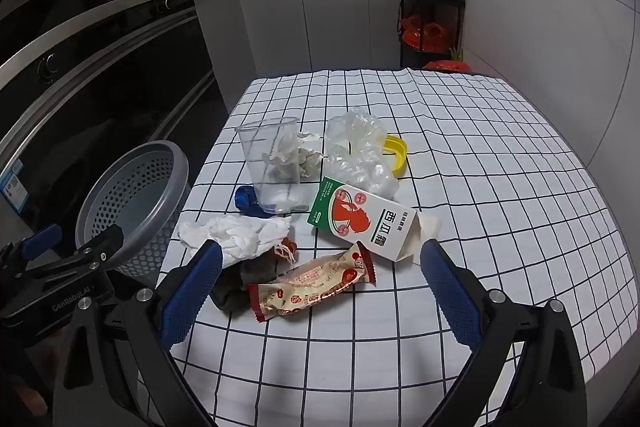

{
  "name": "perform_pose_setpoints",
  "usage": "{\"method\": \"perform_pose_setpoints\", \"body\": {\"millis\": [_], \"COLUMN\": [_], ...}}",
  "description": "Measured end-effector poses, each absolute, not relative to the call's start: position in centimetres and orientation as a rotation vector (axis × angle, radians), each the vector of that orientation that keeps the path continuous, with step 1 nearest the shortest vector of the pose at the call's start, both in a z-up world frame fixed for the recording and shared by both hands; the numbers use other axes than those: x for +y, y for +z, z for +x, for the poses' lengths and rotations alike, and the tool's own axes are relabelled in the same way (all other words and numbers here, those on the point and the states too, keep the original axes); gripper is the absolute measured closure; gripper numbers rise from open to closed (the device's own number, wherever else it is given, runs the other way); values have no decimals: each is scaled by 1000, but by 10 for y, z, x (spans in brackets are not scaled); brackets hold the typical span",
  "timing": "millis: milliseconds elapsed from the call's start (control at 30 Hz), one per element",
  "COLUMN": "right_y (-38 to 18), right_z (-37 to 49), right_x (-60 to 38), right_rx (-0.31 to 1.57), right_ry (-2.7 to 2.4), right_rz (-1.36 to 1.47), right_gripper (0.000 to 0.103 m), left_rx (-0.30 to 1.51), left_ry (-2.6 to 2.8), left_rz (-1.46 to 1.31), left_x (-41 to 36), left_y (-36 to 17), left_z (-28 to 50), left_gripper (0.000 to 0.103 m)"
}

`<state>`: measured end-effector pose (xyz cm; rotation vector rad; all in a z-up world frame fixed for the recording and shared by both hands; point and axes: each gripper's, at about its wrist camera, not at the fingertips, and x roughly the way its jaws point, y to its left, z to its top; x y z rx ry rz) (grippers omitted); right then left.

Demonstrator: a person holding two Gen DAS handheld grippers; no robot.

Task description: Collect trash

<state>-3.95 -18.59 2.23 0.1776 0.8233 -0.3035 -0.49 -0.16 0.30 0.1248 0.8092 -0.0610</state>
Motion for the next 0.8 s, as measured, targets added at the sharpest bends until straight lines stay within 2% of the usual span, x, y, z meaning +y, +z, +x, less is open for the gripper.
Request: {"method": "perform_pose_setpoints", "body": {"millis": [800], "right_y": [28], "right_z": [-48], "right_x": [-184], "right_rx": [798], "right_ry": [-312], "right_rz": [164], "right_gripper": [8], "left_rx": [802], "left_ry": [-59], "left_rz": [127], "left_x": [-2], "left_y": [5], "left_z": [-6], "left_gripper": [6]}}
